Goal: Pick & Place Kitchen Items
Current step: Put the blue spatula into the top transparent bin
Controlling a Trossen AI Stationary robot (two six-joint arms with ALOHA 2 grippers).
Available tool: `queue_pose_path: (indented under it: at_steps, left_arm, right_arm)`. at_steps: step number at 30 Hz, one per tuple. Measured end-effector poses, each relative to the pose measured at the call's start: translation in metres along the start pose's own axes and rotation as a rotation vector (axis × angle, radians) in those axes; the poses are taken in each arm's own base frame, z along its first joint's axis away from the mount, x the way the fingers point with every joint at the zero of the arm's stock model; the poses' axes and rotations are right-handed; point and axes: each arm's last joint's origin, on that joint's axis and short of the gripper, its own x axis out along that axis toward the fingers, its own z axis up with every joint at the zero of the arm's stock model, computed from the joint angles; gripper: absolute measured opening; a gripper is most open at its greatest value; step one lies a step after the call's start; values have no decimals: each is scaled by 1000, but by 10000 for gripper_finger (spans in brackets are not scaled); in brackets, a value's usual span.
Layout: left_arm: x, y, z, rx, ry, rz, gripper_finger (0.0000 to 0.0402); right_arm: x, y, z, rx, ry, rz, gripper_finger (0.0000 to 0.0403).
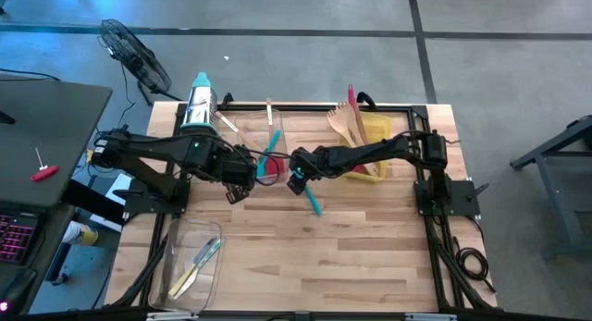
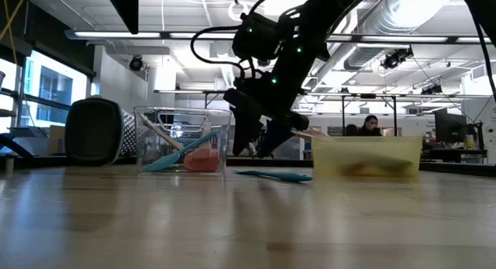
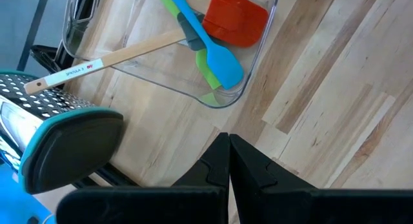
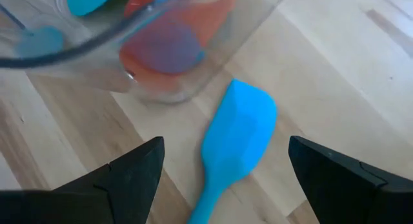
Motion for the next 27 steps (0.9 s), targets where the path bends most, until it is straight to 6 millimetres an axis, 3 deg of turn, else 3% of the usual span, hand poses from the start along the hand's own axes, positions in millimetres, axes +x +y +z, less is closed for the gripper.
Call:
queue_pose_path:
  at_steps: [7, 17, 27]
  left_arm:
    - [0, 0, 0, 0, -3, 3, 1]
    - [0, 0, 0, -1, -6, 5, 1]
    - [0, 0, 0, 0, -11, 11, 1]
  right_arm:
    - [0, -1, 1, -26, -30, -37, 325]
    - [25, -5, -7, -35, 10, -61, 325]
    - [34, -8, -9, -51, 14, -94, 325]
